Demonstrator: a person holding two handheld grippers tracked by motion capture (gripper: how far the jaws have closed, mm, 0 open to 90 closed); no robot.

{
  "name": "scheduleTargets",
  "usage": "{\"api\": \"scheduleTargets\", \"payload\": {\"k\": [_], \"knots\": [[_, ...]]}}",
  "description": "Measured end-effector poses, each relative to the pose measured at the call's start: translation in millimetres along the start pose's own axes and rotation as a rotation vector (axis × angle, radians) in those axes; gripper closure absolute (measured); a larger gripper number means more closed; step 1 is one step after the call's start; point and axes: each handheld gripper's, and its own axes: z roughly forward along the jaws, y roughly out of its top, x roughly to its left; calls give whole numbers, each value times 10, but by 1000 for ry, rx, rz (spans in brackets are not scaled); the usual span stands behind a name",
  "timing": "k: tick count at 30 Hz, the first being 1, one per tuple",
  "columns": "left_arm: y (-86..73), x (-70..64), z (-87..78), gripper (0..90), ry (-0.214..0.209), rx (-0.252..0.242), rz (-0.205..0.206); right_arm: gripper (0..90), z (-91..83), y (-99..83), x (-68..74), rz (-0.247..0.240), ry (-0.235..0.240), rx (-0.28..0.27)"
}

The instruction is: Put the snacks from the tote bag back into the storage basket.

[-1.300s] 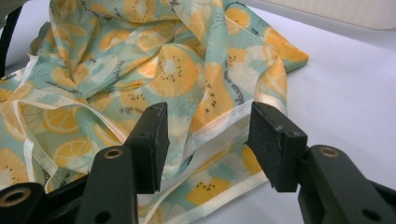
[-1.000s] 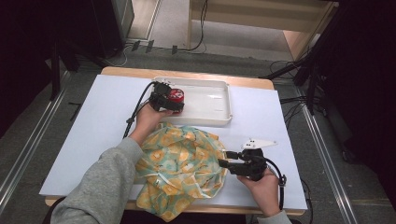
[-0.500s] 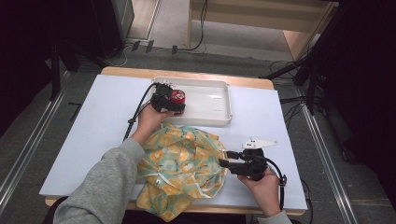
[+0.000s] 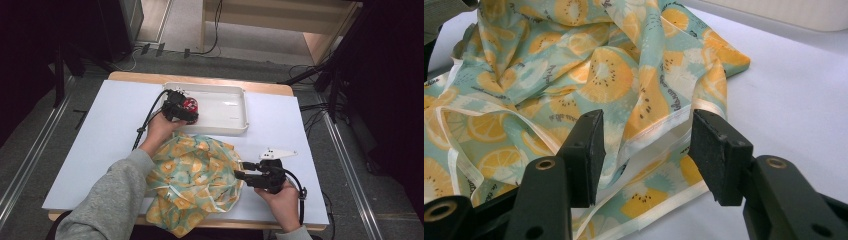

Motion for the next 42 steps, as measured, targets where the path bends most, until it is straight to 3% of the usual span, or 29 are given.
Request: {"api": "scheduleTargets", "payload": {"k": [5,9,19,37,42], "knots": [[-18,2,15,232,-18,2,-9,494,1,-1,1,1,1,1],[-37,2,33,209,-25,14,7,494,0,0,1,1,1,1],[-34,27,-27,191,-55,-6,-9,494,-2,-1,-1,1,0,2],[-95,38,-360,213,-62,-1,22,494,5,-2,2,1,-1,5],[-138,56,-464,288,-78,-14,23,494,5,-1,3,0,-1,4]]}}
